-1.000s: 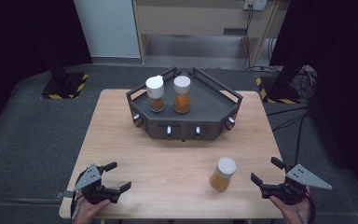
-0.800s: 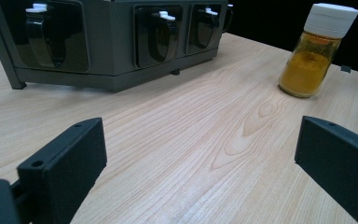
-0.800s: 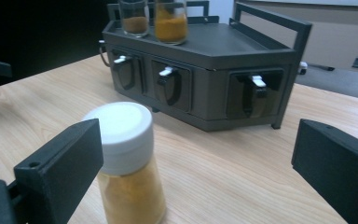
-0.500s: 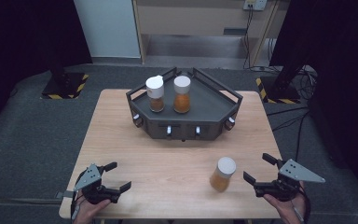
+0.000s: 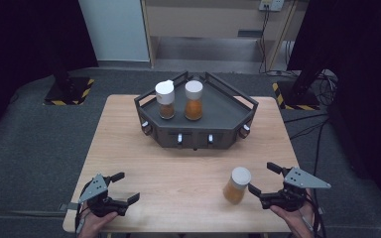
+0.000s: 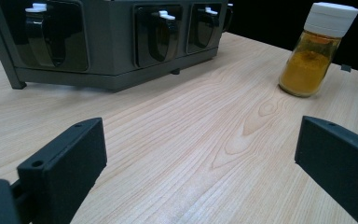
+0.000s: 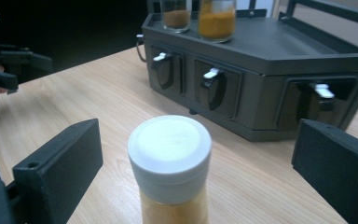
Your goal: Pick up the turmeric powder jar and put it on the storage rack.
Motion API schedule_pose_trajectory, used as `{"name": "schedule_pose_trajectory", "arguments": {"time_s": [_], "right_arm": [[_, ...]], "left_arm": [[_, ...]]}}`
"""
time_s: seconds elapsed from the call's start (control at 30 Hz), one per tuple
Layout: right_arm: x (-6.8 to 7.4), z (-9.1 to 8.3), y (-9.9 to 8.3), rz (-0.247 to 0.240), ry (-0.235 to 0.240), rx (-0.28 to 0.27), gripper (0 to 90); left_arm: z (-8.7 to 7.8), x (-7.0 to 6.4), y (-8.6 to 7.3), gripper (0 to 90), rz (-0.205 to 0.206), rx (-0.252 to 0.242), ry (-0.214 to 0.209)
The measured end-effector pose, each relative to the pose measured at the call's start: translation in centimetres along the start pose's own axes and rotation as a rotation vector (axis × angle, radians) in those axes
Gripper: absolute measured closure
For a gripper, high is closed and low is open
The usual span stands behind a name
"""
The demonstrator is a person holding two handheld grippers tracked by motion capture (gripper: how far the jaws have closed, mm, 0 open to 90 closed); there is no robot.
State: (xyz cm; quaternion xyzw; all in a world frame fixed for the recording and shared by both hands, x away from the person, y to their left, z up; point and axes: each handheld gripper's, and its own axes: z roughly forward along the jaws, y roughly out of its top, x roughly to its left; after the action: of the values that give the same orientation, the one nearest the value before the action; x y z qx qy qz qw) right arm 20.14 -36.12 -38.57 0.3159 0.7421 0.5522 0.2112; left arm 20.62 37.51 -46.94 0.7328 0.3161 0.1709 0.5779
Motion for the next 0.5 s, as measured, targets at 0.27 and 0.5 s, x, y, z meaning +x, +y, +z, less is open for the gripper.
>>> {"name": "schedule_pose_trajectory", "arguments": {"time_s": [0.27,0.5], "right_arm": [[0.0,1.7,-0.2,-0.005,0.023,0.033,1.9],[-0.1,3.1,-0.5,-0.008,0.058,0.053,7.9]], "left_arm": [[0.0,0.0,0.0,1.0,0.001,0.001,-0.001],[0.0,0.0,0.0,1.0,0.002,0.001,-0.001]]}}
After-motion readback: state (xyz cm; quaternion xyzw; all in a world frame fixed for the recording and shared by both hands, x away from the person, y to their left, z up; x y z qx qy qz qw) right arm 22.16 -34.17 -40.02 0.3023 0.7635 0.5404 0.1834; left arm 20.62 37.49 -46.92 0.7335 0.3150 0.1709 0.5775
